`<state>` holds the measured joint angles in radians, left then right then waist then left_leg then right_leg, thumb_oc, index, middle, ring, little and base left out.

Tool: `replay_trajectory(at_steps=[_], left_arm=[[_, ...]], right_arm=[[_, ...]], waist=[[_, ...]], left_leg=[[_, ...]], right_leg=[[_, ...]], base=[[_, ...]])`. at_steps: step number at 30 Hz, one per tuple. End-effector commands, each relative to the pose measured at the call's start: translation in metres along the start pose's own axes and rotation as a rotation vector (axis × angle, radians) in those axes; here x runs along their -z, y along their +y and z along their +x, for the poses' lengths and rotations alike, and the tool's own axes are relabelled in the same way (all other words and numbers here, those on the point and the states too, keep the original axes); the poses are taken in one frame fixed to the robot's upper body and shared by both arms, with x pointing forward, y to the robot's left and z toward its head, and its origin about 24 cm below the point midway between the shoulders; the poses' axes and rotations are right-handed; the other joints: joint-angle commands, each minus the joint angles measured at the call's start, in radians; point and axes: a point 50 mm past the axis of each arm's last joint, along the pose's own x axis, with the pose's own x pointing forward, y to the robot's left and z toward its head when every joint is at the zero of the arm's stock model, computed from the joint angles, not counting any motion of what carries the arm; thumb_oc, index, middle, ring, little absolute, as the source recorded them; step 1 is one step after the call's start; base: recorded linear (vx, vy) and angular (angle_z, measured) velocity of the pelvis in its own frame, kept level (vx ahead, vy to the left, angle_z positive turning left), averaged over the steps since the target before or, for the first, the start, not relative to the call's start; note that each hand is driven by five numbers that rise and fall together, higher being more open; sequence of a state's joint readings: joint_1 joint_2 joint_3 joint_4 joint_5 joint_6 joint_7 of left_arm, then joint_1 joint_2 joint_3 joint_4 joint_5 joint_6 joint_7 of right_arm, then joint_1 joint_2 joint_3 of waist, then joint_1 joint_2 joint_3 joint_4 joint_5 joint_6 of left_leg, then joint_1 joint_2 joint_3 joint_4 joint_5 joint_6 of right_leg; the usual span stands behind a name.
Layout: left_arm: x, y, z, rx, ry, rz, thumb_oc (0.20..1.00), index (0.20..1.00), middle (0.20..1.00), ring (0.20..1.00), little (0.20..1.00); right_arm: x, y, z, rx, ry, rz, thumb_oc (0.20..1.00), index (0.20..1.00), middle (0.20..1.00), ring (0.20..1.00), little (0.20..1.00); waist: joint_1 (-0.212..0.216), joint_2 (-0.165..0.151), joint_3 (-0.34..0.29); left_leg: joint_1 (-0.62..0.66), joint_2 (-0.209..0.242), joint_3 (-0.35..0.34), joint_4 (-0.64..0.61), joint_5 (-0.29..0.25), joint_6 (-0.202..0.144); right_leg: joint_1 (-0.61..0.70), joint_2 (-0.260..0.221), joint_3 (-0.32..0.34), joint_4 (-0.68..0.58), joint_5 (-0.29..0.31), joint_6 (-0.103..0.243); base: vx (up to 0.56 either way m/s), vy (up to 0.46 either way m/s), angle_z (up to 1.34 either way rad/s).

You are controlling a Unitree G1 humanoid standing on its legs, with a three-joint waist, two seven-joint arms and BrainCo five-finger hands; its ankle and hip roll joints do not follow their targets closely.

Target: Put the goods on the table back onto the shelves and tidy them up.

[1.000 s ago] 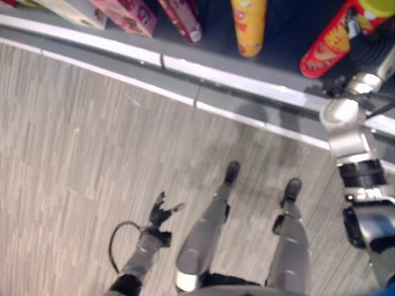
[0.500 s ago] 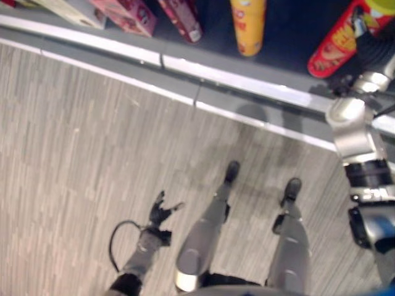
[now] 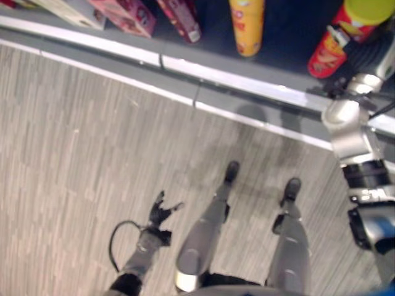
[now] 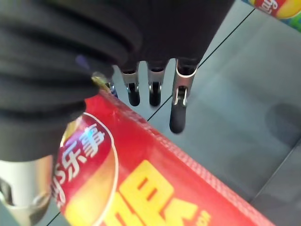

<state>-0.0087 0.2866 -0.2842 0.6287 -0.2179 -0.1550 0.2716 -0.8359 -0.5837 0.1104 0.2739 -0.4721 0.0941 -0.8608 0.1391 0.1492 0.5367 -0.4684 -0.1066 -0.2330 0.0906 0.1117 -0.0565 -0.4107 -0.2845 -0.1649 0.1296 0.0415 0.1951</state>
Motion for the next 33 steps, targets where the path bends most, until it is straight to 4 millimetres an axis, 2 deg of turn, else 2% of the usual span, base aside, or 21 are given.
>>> replay_trajectory(at_steps=[1, 7, 11, 12, 13, 15, 16, 18, 19, 21, 23, 24, 25, 26, 27, 28, 31, 33], left_arm=[[0.003, 0.008, -0.003, -0.028, -0.002, 0.012, 1.000, 1.000, 1.000, 1.000, 1.000], [0.012, 0.008, -0.007, -0.033, 0.035, 0.000, 1.000, 1.000, 1.000, 1.000, 1.000], [0.020, 0.012, -0.010, -0.059, 0.074, -0.021, 1.000, 1.000, 1.000, 1.000, 1.000], [0.028, 0.017, -0.012, -0.083, 0.113, -0.032, 1.000, 1.000, 1.000, 1.000, 1.000], [0.029, 0.017, -0.012, -0.084, 0.114, -0.030, 1.000, 1.000, 1.000, 1.000, 1.000], [0.035, 0.023, -0.015, -0.100, 0.147, -0.038, 1.000, 1.000, 1.000, 1.000, 1.000], [0.045, 0.032, -0.019, -0.114, 0.194, -0.049, 1.000, 1.000, 1.000, 1.000, 1.000], [0.045, 0.032, -0.019, -0.114, 0.194, -0.049, 1.000, 1.000, 1.000, 1.000, 1.000], [0.057, 0.039, -0.022, -0.105, 0.255, -0.052, 1.000, 1.000, 1.000, 1.000, 1.000], [0.067, 0.045, -0.026, -0.084, 0.296, -0.033, 1.000, 1.000, 1.000, 1.000, 1.000], [0.078, 0.048, -0.030, -0.042, 0.348, 0.012, 1.000, 1.000, 1.000, 1.000, 1.000], [0.081, 0.048, -0.031, -0.032, 0.358, 0.023, 1.000, 1.000, 1.000, 1.000, 1.000], [0.085, 0.046, -0.033, -0.011, 0.377, 0.041, 1.000, 1.000, 1.000, 1.000, 1.000], [0.085, 0.046, -0.033, -0.011, 0.377, 0.041, 1.000, 1.000, 1.000, 1.000, 1.000], [0.086, 0.043, -0.032, -0.006, 0.386, 0.036, 1.000, 1.000, 1.000, 1.000, 1.000], [0.086, 0.043, -0.032, -0.006, 0.385, 0.036, 1.000, 1.000, 1.000, 1.000, 1.000], [0.087, 0.044, -0.031, -0.006, 0.391, 0.040, 1.000, 1.000, 1.000, 1.000, 1.000], [0.087, 0.046, -0.030, -0.008, 0.395, 0.043, 1.000, 1.000, 1.000, 1.000, 1.000]], right_arm=[[-0.011, -0.009, 0.001, 0.017, -0.120, 0.014, 1.000, 1.000, 1.000, 1.000, 1.000], [-0.008, -0.014, -0.027, -0.033, -0.113, 0.051, 1.000, 1.000, 1.000, 1.000, 1.000], [-0.010, -0.028, -0.044, -0.053, -0.119, 0.100, 1.000, 1.000, 1.000, 1.000, 1.000], [-0.010, -0.033, -0.057, -0.113, -0.070, 0.212, 1.000, 1.000, 1.000, 1.000, 1.000], [-0.010, -0.033, -0.058, -0.116, -0.067, 0.213, 1.000, 1.000, 1.000, 1.000, 1.000], [-0.008, -0.033, -0.081, -0.247, 0.061, 0.420, 1.000, 1.000, 1.000, 1.000, 1.000], [0.005, -0.030, -0.115, -0.469, 0.234, 0.618, 1.000, 1.000, 1.000, 1.000, 1.000], [0.005, -0.031, -0.114, -0.469, 0.234, 0.619, 1.000, 1.000, 1.000, 1.000, 1.000], [0.029, -0.031, -0.158, -0.670, 0.489, 0.804, 1.000, 1.000, 1.000, 1.000, 1.000], [0.052, -0.040, -0.201, -0.844, 0.696, 0.855, 1.000, 1.000, 1.000, 1.000, 1.000], [0.087, -0.054, -0.277, -1.068, 1.028, 0.739, 1.000, 1.000, 1.000, 1.000, 1.000], [0.095, -0.062, -0.291, -1.108, 1.086, 0.699, 1.000, 1.000, 1.000, 1.000, 1.000], [0.106, -0.068, -0.311, -1.164, 1.141, 0.578, 1.000, 1.000, 1.000, 1.000, 1.000], [0.106, -0.068, -0.311, -1.164, 1.141, 0.578, 1.000, 1.000, 1.000, 1.000, 1.000], [0.126, -0.085, -0.352, -1.102, 1.368, 0.437, 1.000, 1.000, 1.000, 1.000, 1.000], [0.126, -0.084, -0.352, -1.102, 1.368, 0.437, 1.000, 1.000, 1.000, 1.000, 1.000], [0.138, -0.105, -0.391, -1.077, 1.562, 0.261, 1.000, 1.000, 1.000, 1.000, 1.000], [0.141, -0.113, -0.401, -1.067, 1.616, 0.201, 1.000, 1.000, 1.000, 1.000, 1.000]], waist=[[-0.014, -0.011, -0.017], [-0.022, -0.023, -0.055], [-0.039, -0.055, -0.105], [-0.060, -0.081, -0.136], [-0.059, -0.082, -0.137], [-0.081, -0.110, -0.168], [-0.101, -0.145, -0.193], [-0.102, -0.146, -0.195], [-0.117, -0.173, -0.223], [-0.134, -0.187, -0.260], [-0.150, -0.203, -0.293], [-0.154, -0.209, -0.306], [-0.158, -0.213, -0.317], [-0.158, -0.213, -0.316], [-0.171, -0.217, -0.335], [-0.170, -0.218, -0.334], [-0.179, -0.225, -0.351], [-0.183, -0.229, -0.351]], left_leg=[[-0.029, 0.094, 0.031, 0.089, -0.150, -0.050], [0.041, 0.109, 0.029, 0.065, -0.154, -0.052], [0.103, 0.130, 0.036, 0.016, -0.146, -0.053], [0.138, 0.147, 0.049, -0.022, -0.139, -0.052], [0.142, 0.147, 0.050, -0.027, -0.137, -0.052], [0.177, 0.159, 0.068, -0.055, -0.131, -0.049], [0.224, 0.172, 0.087, -0.083, -0.128, -0.049], [0.221, 0.170, 0.087, -0.086, -0.123, -0.048], [0.259, 0.177, 0.103, -0.109, -0.115, -0.052], [0.292, 0.183, 0.114, -0.129, -0.111, -0.056], [0.347, 0.190, 0.127, -0.139, -0.123, -0.056], [0.357, 0.189, 0.130, -0.137, -0.129, -0.053], [0.375, 0.190, 0.138, -0.136, -0.139, -0.049], [0.375, 0.190, 0.138, -0.136, -0.139, -0.049], [0.399, 0.183, 0.152, -0.128, -0.159, -0.039], [0.400, 0.183, 0.153, -0.128, -0.160, -0.039], [0.424, 0.161, 0.173, -0.115, -0.190, -0.016], [0.431, 0.143, 0.190, -0.103, -0.208, -0.001]], right_leg=[[-0.002, -0.021, 0.049, -0.037, -0.009, -0.011], [0.077, -0.015, 0.032, -0.067, -0.009, -0.009], [0.138, 0.003, 0.018, -0.120, 0.005, -0.004], [0.161, 0.015, 0.017, -0.148, 0.016, -0.001], [0.164, 0.015, 0.017, -0.152, 0.018, -0.001], [0.188, 0.024, 0.017, -0.175, 0.027, 0.001], [0.218, 0.035, 0.022, -0.192, 0.031, 0.004], [0.215, 0.033, 0.022, -0.194, 0.034, 0.005], [0.244, 0.038, 0.016, -0.204, 0.036, 0.007], [0.266, 0.042, 0.013, -0.204, 0.035, 0.008], [0.300, 0.043, 0.021, -0.189, 0.022, 0.011], [0.307, 0.040, 0.023, -0.188, 0.022, 0.011], [0.318, 0.039, 0.030, -0.188, 0.022, 0.014], [0.319, 0.039, 0.030, -0.188, 0.022, 0.014], [0.323, 0.037, 0.054, -0.185, 0.027, 0.019], [0.323, 0.037, 0.055, -0.185, 0.027, 0.019], [0.316, 0.029, 0.095, -0.182, 0.042, 0.032], [0.299, 0.022, 0.117, -0.175, 0.058, 0.044]], base=[[0.00, 0.000, 0.00], [0.04, -0.005, 0.00], [0.08, 0.002, -0.06], [0.11, -0.001, -0.06], [0.12, 0.006, -0.07], [0.13, 0.018, -0.21], [0.11, 0.017, -0.26], [0.06, 0.014, -0.27], [0.10, 0.025, -0.33], [0.15, 0.034, -0.17], [0.13, 0.066, -0.05], [0.11, 0.068, -0.10], [0.08, 0.035, -0.25], [0.09, 0.097, -0.42], [0.05, 0.075, -0.41], [0.08, 0.112, -0.39], [0.02, 0.123, -0.34], [-0.03, 0.141, -0.45]])
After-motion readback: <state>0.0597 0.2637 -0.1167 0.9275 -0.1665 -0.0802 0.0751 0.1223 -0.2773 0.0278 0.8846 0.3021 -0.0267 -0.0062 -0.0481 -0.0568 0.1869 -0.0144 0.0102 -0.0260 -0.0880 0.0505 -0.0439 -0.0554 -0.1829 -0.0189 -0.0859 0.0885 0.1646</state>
